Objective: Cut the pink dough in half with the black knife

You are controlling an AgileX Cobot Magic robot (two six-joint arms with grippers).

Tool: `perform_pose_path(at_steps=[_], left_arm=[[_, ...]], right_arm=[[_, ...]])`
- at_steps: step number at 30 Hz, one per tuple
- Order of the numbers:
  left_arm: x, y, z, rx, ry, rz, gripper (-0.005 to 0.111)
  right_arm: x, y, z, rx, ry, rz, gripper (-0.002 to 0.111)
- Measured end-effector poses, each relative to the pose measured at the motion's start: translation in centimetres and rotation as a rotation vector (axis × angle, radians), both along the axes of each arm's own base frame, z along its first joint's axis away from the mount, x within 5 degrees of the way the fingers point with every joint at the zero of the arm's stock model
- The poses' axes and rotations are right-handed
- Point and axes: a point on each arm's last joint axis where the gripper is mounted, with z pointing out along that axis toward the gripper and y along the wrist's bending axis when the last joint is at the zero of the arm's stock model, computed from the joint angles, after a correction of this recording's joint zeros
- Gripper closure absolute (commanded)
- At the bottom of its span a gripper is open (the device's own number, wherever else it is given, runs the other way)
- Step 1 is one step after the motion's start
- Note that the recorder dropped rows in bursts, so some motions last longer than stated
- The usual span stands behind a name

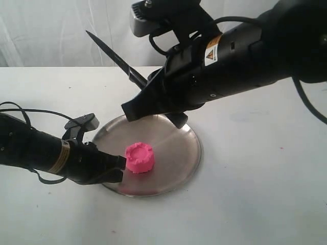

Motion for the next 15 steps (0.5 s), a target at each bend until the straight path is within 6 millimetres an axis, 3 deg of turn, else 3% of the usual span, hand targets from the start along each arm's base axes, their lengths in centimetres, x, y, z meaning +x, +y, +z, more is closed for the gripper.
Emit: perform_pose_path(at_steps=[15], left_arm=[[0.26, -0.65, -0.77, -0.063, 0.032, -0.010, 0.107]], right_arm=[[0.05, 0.04, 0.08, 0.008, -0.008, -0.001, 0.108]])
